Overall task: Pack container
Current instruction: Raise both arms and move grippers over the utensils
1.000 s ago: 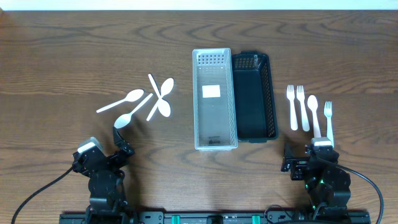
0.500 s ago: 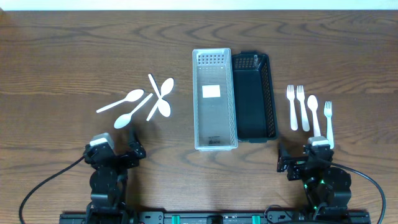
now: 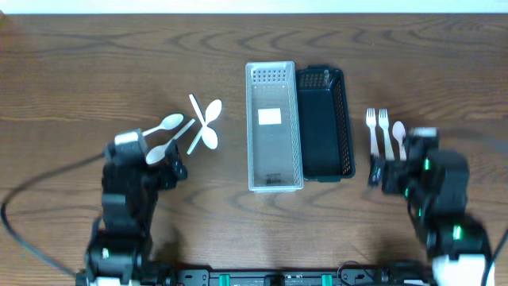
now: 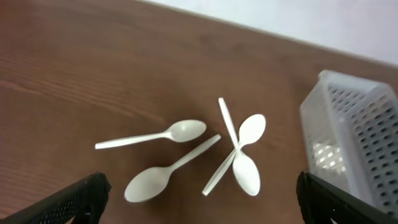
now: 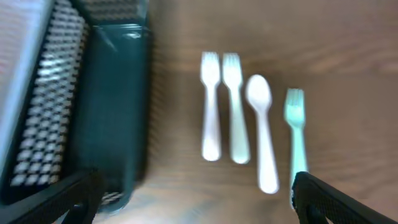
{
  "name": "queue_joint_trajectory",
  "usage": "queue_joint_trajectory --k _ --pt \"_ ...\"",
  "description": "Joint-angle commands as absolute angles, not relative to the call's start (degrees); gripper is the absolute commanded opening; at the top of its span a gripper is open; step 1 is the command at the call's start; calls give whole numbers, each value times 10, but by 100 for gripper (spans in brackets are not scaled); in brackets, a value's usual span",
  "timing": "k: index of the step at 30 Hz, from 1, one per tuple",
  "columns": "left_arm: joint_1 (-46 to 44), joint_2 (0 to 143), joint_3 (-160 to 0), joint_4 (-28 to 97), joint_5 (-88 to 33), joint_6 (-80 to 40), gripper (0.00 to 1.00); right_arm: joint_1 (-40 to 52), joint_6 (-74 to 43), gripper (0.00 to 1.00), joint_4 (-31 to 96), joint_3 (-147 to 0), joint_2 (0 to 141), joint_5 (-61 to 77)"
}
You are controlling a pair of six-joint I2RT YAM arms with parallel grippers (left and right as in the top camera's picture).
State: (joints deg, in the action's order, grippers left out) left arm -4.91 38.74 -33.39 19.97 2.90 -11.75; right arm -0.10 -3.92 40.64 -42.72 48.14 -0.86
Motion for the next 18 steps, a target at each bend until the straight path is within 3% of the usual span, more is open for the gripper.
queue_joint_trajectory --k 1,10,18 --pt "-38 482 -414 229 22 -95 98 -38 -47 99 429 -517 597 -37" --pt "8 700 -562 371 21 -95 98 -201 -46 99 540 -681 855 48" --pt "19 760 -562 369 22 -95 98 -246 -47 99 538 -681 935 46"
